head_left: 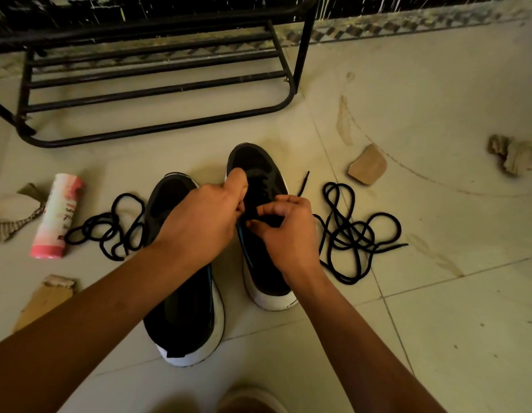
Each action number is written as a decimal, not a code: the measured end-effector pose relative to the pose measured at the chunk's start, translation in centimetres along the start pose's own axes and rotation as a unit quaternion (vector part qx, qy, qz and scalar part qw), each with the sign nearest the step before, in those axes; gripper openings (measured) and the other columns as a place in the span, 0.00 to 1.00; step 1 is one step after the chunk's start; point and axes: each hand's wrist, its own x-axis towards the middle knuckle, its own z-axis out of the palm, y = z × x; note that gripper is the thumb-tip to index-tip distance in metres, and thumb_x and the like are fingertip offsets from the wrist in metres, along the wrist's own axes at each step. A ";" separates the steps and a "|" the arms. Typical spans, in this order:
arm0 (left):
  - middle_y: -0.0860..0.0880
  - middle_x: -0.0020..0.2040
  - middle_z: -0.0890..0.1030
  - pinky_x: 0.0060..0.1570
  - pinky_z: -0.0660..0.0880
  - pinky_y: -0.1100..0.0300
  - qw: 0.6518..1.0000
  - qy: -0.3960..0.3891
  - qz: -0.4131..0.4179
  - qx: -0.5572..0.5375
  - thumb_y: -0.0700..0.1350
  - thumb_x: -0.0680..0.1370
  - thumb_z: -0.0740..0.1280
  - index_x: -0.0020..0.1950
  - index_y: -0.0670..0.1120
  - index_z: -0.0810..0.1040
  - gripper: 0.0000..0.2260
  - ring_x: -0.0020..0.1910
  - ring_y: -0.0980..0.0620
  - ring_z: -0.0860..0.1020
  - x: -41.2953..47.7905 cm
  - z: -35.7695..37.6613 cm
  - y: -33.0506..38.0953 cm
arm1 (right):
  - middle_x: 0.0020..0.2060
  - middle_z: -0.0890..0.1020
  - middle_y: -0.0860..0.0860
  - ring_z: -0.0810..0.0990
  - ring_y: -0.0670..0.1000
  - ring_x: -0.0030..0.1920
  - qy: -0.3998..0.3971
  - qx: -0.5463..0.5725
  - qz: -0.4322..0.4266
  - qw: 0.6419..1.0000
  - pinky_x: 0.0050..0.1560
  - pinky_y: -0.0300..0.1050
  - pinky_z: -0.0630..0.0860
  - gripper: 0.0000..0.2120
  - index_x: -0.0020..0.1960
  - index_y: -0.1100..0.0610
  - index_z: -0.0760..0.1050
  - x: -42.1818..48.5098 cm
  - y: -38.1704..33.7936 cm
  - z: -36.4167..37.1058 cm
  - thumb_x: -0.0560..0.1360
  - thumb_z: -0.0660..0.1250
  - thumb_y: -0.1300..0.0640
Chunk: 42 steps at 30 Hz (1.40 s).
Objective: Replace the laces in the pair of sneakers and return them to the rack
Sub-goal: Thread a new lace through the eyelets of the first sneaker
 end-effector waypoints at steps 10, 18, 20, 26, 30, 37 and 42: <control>0.47 0.42 0.80 0.39 0.77 0.47 1.000 -0.010 0.013 0.006 0.38 0.76 0.63 0.46 0.50 0.58 0.14 0.38 0.46 0.79 0.1 0.2 -0.2 | 0.55 0.67 0.43 0.70 0.50 0.63 0.001 -0.007 -0.002 1.000 0.64 0.55 0.69 0.09 0.47 0.48 0.82 0.0 0.1 -0.1 0.68 0.75 0.56; 0.49 0.43 0.80 0.42 0.78 0.46 0.997 0.033 -0.008 -0.074 0.37 0.74 0.66 0.45 0.50 0.61 0.14 0.41 0.46 0.80 0.1 0.3 0.0 | 0.55 0.68 0.43 0.70 0.50 0.62 0.001 -0.019 -0.002 1.000 0.64 0.55 0.69 0.09 0.47 0.47 0.82 -0.1 -0.1 -0.2 0.68 0.75 0.55; 0.49 0.43 0.81 0.44 0.77 0.47 0.995 0.043 -0.007 -0.086 0.36 0.74 0.66 0.45 0.49 0.62 0.14 0.42 0.47 0.80 0.3 0.2 0.2 | 0.55 0.67 0.43 0.70 0.49 0.62 0.001 -0.018 -0.002 1.000 0.64 0.55 0.69 0.09 0.47 0.47 0.82 -0.1 -0.1 -0.2 0.68 0.75 0.55; 0.52 0.41 0.80 0.46 0.76 0.58 0.987 0.067 -0.032 -0.145 0.34 0.73 0.68 0.38 0.55 0.58 0.22 0.43 0.52 0.80 0.1 0.4 0.0 | 0.55 0.68 0.43 0.70 0.50 0.62 0.003 -0.016 -0.003 1.000 0.64 0.55 0.68 0.09 0.47 0.47 0.82 -0.1 -0.1 -0.2 0.68 0.75 0.55; 0.50 0.41 0.80 0.45 0.75 0.60 0.977 0.083 -0.050 -0.191 0.34 0.73 0.68 0.38 0.55 0.58 0.22 0.44 0.53 0.81 0.1 0.7 0.0 | 0.55 0.67 0.43 0.69 0.49 0.62 0.003 -0.016 -0.002 1.000 0.64 0.55 0.69 0.09 0.47 0.47 0.82 -0.1 -0.1 -0.1 0.68 0.75 0.55; 0.56 0.38 0.78 0.44 0.75 0.64 0.965 0.113 -0.069 -0.227 0.34 0.73 0.69 0.37 0.55 0.59 0.22 0.44 0.57 0.81 0.0 1.3 0.1 | 0.55 0.68 0.44 0.70 0.49 0.62 0.004 -0.019 0.000 1.000 0.64 0.55 0.69 0.08 0.47 0.48 0.82 -0.1 -0.1 -0.2 0.68 0.75 0.55; 0.55 0.37 0.77 0.42 0.75 0.66 0.974 0.112 -0.051 -0.192 0.33 0.73 0.69 0.37 0.55 0.59 0.23 0.42 0.55 0.80 -0.2 1.6 0.2 | 0.55 0.68 0.44 0.70 0.50 0.63 0.005 -0.011 0.005 1.000 0.64 0.55 0.69 0.09 0.47 0.49 0.82 -0.1 -0.1 -0.2 0.68 0.75 0.56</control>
